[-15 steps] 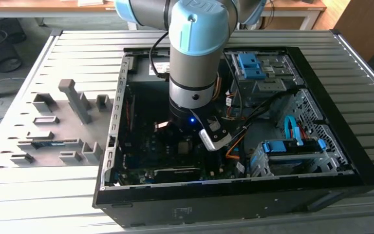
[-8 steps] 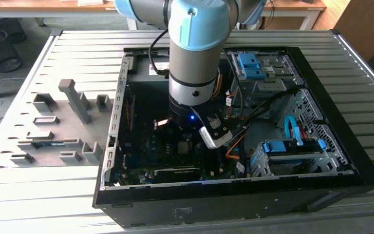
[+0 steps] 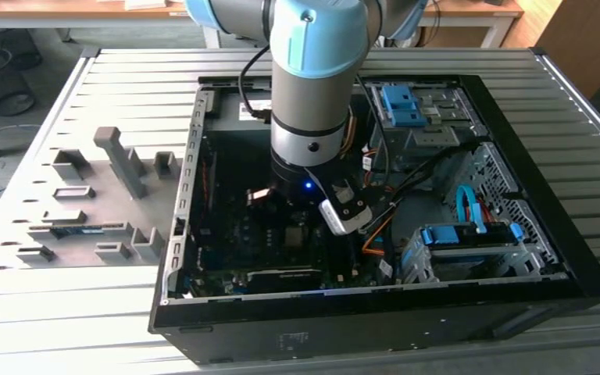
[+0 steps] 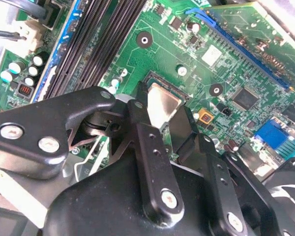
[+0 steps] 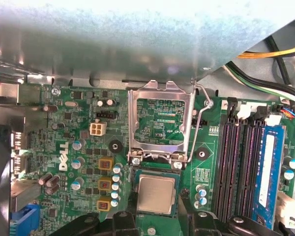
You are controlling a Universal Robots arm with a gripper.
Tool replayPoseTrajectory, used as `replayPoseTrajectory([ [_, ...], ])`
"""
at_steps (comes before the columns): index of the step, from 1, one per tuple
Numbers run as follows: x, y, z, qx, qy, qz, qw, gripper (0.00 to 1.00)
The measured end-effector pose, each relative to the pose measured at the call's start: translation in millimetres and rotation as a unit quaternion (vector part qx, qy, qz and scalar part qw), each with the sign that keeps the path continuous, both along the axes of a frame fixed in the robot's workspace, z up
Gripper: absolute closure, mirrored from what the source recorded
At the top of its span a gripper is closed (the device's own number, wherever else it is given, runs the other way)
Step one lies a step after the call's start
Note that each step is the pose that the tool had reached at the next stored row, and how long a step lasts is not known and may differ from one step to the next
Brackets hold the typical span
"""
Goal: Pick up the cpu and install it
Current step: 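Place the cpu into insertion slot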
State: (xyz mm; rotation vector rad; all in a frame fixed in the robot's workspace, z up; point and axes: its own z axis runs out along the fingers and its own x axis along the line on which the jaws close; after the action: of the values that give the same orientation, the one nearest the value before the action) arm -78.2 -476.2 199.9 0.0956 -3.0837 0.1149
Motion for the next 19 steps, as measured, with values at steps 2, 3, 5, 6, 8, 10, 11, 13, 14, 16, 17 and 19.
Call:
replayPoseTrajectory([
  [2,0.0,0.0,0.0,0.0000,0.0000,0.000,1.0000,0.54],
  [3,0.0,0.0,0.0,0.0000,0.0000,0.000,1.0000,0.54],
  [5,0.0,0.0,0.0,0.0000,0.0000,0.000,1.0000,0.48],
  [6,0.0,0.0,0.0,0.0000,0.0000,0.000,1.0000,0.48],
  [8,0.0,0.0,-0.2,0.0000,0.0000,0.000,1.0000,0.48],
  [10,-0.1,1.3,-1.0,0.0003,0.0000,0.000,1.0000,0.48],
  [11,-0.1,2.3,-1.4,0.0002,0.0000,0.000,1.0000,0.48],
  [13,0.0,3.5,-3.0,0.0005,-0.0001,0.000,1.0000,0.48],
  [14,-0.2,3.6,-3.7,0.0006,-0.0001,0.000,1.0000,0.48],
  [16,-0.4,3.6,-5.6,0.0022,0.0000,0.000,1.0000,0.48],
  [17,-0.5,3.7,-6.6,0.0031,0.0000,0.000,1.0000,0.48],
  [19,-0.7,3.7,-8.4,0.0056,0.0000,0.000,1.0000,0.48],
])
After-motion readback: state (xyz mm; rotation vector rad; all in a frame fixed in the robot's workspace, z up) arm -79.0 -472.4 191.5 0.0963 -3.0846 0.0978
